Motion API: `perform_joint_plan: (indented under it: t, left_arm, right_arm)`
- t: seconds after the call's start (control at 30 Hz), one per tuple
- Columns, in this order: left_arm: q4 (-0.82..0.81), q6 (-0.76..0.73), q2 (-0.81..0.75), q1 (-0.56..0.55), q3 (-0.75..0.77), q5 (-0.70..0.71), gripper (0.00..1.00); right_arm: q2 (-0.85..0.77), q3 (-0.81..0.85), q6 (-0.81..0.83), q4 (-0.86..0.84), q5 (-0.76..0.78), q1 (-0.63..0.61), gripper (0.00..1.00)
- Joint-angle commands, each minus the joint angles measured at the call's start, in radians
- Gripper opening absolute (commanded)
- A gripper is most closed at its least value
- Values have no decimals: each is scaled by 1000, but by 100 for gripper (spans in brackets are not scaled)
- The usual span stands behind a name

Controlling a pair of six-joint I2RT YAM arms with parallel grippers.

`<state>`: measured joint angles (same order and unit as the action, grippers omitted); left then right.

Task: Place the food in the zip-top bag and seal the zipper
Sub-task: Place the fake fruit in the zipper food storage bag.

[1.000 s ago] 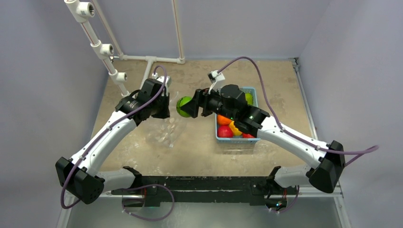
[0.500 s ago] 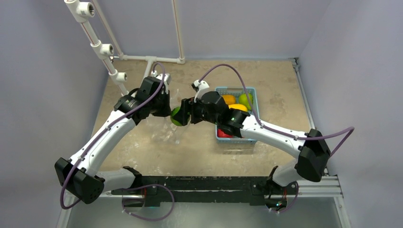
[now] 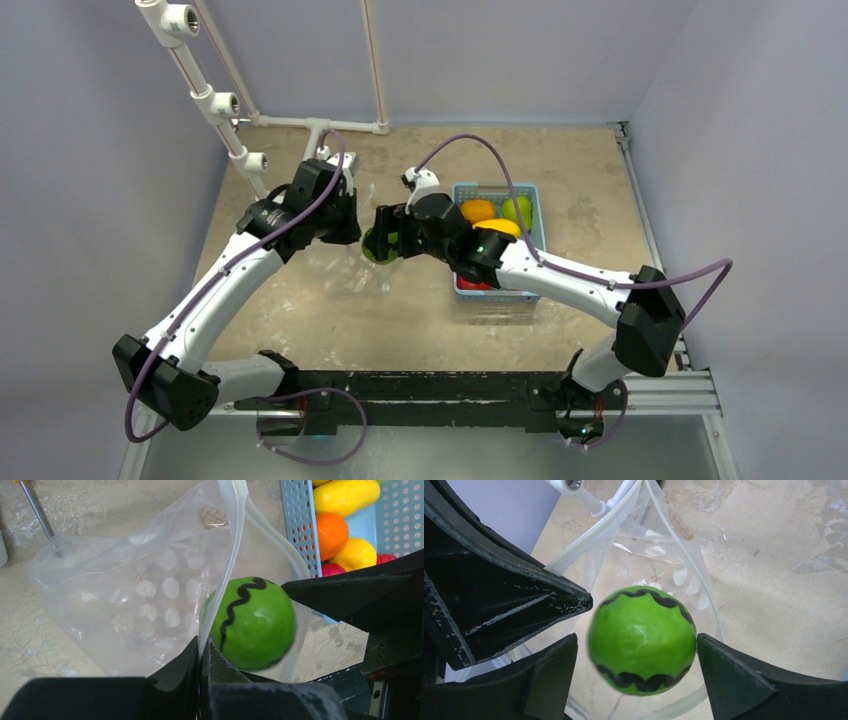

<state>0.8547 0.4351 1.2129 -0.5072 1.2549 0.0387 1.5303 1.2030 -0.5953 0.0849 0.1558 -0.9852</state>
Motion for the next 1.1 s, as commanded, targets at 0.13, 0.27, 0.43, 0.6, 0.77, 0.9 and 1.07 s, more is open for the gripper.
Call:
perform_joint_plan:
  t: [0.13,0.27,0.43,0.6,0.77,0.9,1.07]
  left_arm:
    - [-5,13,-29,-5,37,-7,0]
    - [-5,14,-28,-5,37,-7,0]
    - [-5,17,-32,-5,33,-4,0]
    - [-8,19,-31,-5,35,-4,0]
    - [-10,18,-33,-5,33,-4,0]
    - [-11,16,-38,-5,24,-6,0]
    - [-15,14,-40,-5,23,-7,0]
  right_arm:
    - [-75,56,-25,2,69,-7,99]
    - [-112,62,-32,18,101,-7,99]
    - [-171,67,-51,91,164,-7,98]
    - [-200,91,-80,189,273,-6,96]
    - [-182,126,-137,350,376,-1,95]
    - [-166,127,-186,451,399,23,93]
    - [-161,68,-218,513,394,99,88]
